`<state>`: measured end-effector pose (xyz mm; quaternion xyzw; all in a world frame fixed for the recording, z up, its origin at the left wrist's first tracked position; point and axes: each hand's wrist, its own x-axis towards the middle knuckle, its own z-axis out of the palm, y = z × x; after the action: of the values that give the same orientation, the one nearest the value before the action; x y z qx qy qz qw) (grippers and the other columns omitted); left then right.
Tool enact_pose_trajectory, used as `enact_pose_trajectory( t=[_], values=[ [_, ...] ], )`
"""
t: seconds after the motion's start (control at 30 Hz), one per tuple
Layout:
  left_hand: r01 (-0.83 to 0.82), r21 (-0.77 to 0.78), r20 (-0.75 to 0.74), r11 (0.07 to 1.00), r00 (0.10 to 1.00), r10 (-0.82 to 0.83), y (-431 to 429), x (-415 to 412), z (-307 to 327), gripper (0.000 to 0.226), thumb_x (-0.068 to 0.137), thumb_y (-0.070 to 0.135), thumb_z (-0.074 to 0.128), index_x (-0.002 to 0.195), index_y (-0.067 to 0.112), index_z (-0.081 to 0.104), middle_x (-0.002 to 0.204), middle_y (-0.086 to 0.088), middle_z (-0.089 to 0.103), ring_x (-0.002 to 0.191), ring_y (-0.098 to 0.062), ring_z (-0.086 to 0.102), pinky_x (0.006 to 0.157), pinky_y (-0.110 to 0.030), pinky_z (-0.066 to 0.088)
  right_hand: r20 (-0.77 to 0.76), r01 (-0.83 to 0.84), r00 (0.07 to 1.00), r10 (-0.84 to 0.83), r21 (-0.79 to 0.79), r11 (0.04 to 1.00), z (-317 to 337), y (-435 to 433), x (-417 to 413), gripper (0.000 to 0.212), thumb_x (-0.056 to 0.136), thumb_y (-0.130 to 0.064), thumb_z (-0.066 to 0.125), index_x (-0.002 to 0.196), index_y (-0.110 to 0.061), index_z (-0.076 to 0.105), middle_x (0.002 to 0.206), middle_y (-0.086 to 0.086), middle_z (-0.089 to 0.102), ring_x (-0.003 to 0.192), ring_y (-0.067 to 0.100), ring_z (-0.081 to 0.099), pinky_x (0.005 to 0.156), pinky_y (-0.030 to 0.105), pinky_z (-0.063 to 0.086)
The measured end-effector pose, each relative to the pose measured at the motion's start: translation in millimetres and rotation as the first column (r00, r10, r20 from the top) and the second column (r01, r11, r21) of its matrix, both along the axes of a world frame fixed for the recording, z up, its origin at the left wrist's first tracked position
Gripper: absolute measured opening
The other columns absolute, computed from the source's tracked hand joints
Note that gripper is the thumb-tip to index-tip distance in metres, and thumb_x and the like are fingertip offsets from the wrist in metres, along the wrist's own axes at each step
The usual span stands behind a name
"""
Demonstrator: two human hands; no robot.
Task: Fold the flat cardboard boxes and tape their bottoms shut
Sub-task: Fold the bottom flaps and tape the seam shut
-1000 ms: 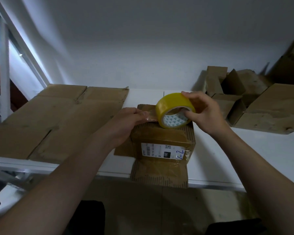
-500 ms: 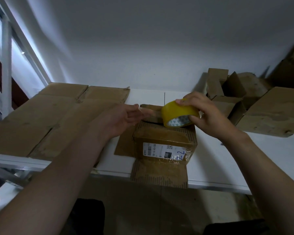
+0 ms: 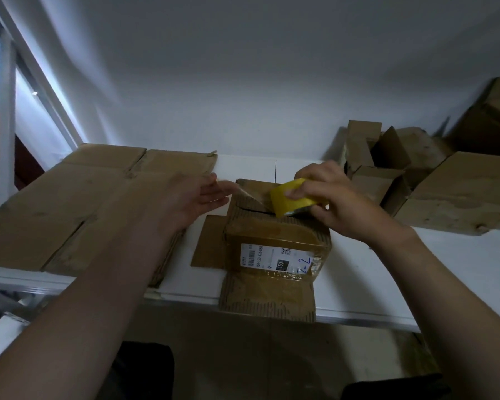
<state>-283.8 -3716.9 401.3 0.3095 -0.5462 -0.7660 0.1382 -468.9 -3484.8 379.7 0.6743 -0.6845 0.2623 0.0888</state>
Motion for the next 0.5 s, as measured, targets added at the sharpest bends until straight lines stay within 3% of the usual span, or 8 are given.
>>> enact_pose_trajectory(
  t=[0.07,0.2,0.27,0.37,0.43,0.5],
  values=[
    [0.017,-0.020,0.012,1.000,1.000,-0.017,-0.4,1.1,-1.1,0.023,0.107,0.012,0.042,0.104,0.002,0.062,0.100,-0.013,0.077,0.095,-0.018,0.075,0.088,-0.035,0.057,0.046,0.022,0.999,-0.021,-0.019,1.000,-3.4,1.7,-2.0,0.050,0.087,-0.004,0.061,0.124,-0.038,0.059,0.129,-0.007,0.048,0.116,0.022,0.042,0.094,0.037,0.039],
    [0.050,-0.095,0.016,0.994,0.999,-0.049,-4.4,5.1,1.1,0.026,0.109,0.016,0.036,0.110,0.007,0.061,0.110,-0.006,0.076,0.102,-0.018,0.073,0.085,-0.035,0.055,0.410,0.134,0.909,-0.076,-0.114,0.984,-18.7,7.4,-2.6,0.056,0.088,0.006,0.065,0.126,-0.034,0.053,0.127,-0.012,0.050,0.125,0.013,0.048,0.105,0.042,0.045],
    [0.037,-0.130,0.014,0.991,0.999,-0.036,-6.1,5.7,1.3,0.025,0.109,0.017,0.037,0.109,0.007,0.059,0.109,-0.006,0.077,0.101,-0.018,0.074,0.083,-0.035,0.055,0.444,0.161,0.892,-0.080,-0.148,0.976,-19.7,6.4,0.3,0.052,0.086,0.007,0.067,0.120,-0.030,0.054,0.123,-0.010,0.053,0.122,0.013,0.052,0.104,0.044,0.047],
    [0.001,-0.173,0.021,0.985,1.000,0.003,-5.0,5.6,1.0,0.027,0.109,0.017,0.038,0.104,0.005,0.062,0.105,-0.007,0.077,0.098,-0.015,0.074,0.081,-0.031,0.056,0.292,0.105,0.955,-0.045,-0.193,0.976,-8.5,-0.1,3.8,0.045,0.080,0.002,0.068,0.117,-0.024,0.064,0.122,-0.004,0.055,0.116,0.019,0.051,0.097,0.035,0.044],
    [-0.044,-0.207,0.009,0.977,0.999,0.047,-5.0,5.5,3.6,0.029,0.108,0.014,0.039,0.098,0.005,0.065,0.102,-0.008,0.078,0.097,-0.014,0.074,0.082,-0.030,0.056,0.137,0.081,0.989,-0.062,-0.142,0.986,-1.1,-3.9,5.3,0.037,0.080,-0.006,0.068,0.114,-0.021,0.069,0.123,-0.004,0.054,0.110,0.021,0.046,0.092,0.033,0.040],
    [-0.142,-0.208,-0.033,0.968,0.990,0.138,-7.9,6.4,8.4,0.031,0.107,0.010,0.040,0.091,0.006,0.066,0.096,-0.008,0.077,0.091,-0.013,0.074,0.083,-0.030,0.056,-0.055,0.068,0.996,-0.072,-0.069,0.995,1.0,-7.0,4.1,0.037,0.079,-0.003,0.072,0.110,-0.023,0.072,0.121,-0.003,0.059,0.103,0.019,0.042,0.085,0.036,0.039]
  ],
)
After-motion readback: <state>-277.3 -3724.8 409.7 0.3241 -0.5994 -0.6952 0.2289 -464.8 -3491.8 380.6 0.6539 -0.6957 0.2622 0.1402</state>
